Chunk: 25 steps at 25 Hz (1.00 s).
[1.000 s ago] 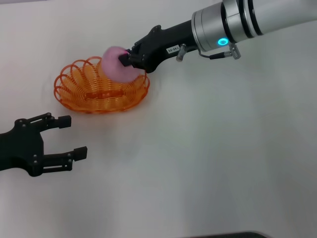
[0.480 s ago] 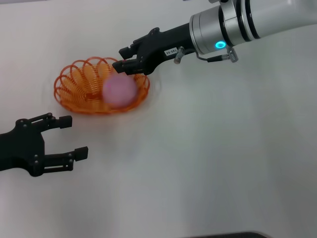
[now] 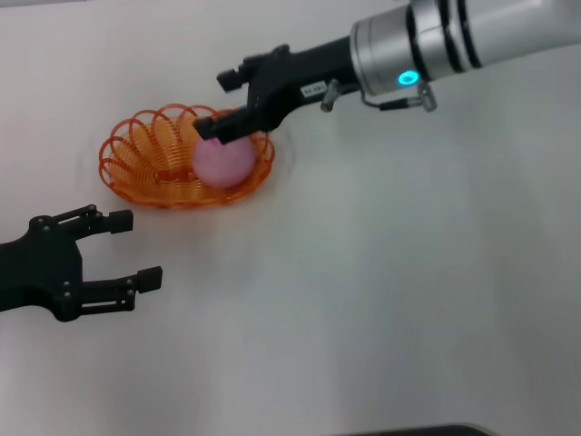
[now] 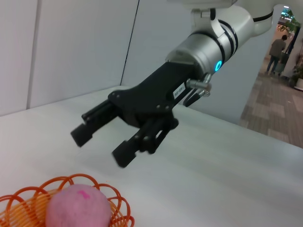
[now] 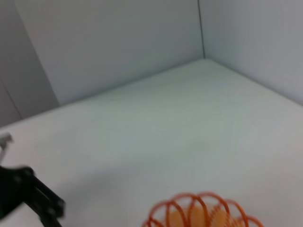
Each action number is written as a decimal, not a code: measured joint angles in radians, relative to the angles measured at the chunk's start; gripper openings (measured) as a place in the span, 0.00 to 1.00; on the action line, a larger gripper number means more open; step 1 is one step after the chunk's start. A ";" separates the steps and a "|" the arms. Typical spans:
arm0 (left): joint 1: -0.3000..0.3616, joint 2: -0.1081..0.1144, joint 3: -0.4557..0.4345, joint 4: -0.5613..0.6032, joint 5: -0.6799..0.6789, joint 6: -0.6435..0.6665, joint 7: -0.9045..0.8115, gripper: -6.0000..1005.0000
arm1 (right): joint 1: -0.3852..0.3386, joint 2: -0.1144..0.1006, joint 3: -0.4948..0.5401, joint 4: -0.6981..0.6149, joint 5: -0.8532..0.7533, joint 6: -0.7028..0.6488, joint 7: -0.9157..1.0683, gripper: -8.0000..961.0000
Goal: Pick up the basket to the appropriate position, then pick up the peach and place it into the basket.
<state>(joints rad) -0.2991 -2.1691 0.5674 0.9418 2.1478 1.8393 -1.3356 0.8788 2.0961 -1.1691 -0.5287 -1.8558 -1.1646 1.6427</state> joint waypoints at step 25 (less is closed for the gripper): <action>0.000 0.004 -0.019 0.008 -0.034 -0.009 -0.008 0.88 | -0.570 -0.050 0.313 -0.351 0.042 -0.485 -0.257 0.95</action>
<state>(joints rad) -0.2991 -2.1650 0.5487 0.9501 2.1135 1.8303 -1.3438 0.3087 2.0457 -0.8560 -0.8799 -1.8140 -1.6498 1.3857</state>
